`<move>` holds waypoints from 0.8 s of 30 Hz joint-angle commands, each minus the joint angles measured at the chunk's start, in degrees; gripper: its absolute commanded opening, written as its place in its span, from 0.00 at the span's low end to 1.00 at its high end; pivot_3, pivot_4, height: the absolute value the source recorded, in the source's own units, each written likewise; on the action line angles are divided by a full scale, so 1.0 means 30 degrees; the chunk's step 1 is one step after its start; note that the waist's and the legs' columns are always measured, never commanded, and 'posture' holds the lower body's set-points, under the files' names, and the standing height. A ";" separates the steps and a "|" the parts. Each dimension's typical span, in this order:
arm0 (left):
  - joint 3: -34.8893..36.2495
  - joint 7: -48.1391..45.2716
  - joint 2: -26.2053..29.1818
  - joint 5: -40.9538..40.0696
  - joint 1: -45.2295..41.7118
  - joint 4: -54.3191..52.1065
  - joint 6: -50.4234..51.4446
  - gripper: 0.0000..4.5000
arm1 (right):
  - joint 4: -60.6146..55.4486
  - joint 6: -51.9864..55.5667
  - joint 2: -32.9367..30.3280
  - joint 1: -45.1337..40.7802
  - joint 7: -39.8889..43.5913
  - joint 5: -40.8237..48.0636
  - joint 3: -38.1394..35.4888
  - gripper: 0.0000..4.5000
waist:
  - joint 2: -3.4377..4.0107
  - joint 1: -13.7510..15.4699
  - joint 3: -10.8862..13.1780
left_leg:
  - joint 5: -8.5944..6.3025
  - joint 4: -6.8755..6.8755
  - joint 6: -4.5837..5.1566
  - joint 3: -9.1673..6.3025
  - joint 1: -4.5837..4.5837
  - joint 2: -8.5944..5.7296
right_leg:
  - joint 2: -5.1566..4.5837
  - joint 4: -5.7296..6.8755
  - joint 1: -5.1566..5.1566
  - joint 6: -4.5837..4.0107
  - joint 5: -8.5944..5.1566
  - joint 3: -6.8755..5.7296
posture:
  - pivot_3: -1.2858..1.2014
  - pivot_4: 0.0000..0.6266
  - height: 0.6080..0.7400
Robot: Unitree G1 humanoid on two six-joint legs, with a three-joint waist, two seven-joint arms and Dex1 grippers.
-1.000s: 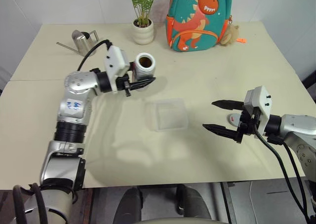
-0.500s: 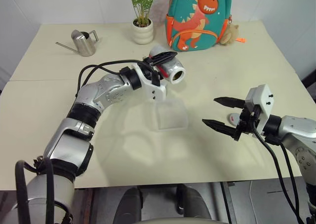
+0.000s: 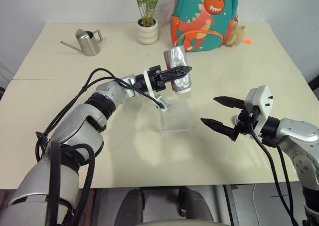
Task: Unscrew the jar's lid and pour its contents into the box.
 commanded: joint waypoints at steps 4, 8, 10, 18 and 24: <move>-0.1720 0.2331 -0.0544 0.0529 -0.1240 0.1417 0.1901 0.43 | -0.0675 -0.0449 0.0313 0.0065 -0.0294 0.0111 -0.0288 1.00 | 0.0000 -0.0002 0.0000 | 0.0003 0.0000 -0.0007 0.0000 0.0004 -0.0003 | -0.0001 0.0000 0.0002 0.0001 -0.0001 0.0000 | 0.52 0.24 1.00; -0.2557 0.2620 -0.0822 0.0400 -0.1477 0.2066 0.1746 0.43 | -0.0621 -0.0566 0.0467 0.0059 -0.0336 0.0013 -0.0189 1.00 | -0.0003 0.0000 0.0002 | 0.0013 0.0006 -0.0023 0.0002 0.0001 -0.0005 | -0.0002 0.0007 0.0000 0.0001 -0.0001 0.0001 | 0.52 0.24 1.00; -0.2769 0.2871 -0.0669 0.0339 -0.1587 0.2171 0.1909 0.43 | -0.0615 -0.0635 0.0534 0.0089 -0.0374 -0.0006 -0.0186 1.00 | -0.0003 -0.0013 0.0002 | 0.0015 0.0006 -0.0027 0.0002 0.0003 -0.0006 | -0.0002 0.0007 0.0000 0.0001 -0.0001 0.0003 | 0.52 0.24 1.00; -0.3763 0.3867 0.0001 0.0747 -0.1618 0.2097 0.2587 0.43 | -0.0167 -0.1033 0.0763 0.0009 -0.0350 -0.0297 -0.0018 1.00 | -0.0003 -0.0022 0.0001 | 0.0016 0.0009 -0.0029 0.0007 0.0005 -0.0008 | -0.0004 0.0014 -0.0001 0.0001 -0.0001 0.0011 | 0.52 0.24 1.00; -0.5060 0.2920 -0.0237 0.1390 -0.2087 0.2750 0.3279 0.43 | 0.0250 -0.1381 0.1094 -0.0405 -0.0289 -0.0567 0.0390 1.00 | -0.0006 0.0004 0.0000 | 0.0017 0.0024 -0.0031 0.0007 0.0004 -0.0010 | -0.0004 0.0023 0.0000 0.0002 -0.0001 0.0012 | 0.52 0.24 1.00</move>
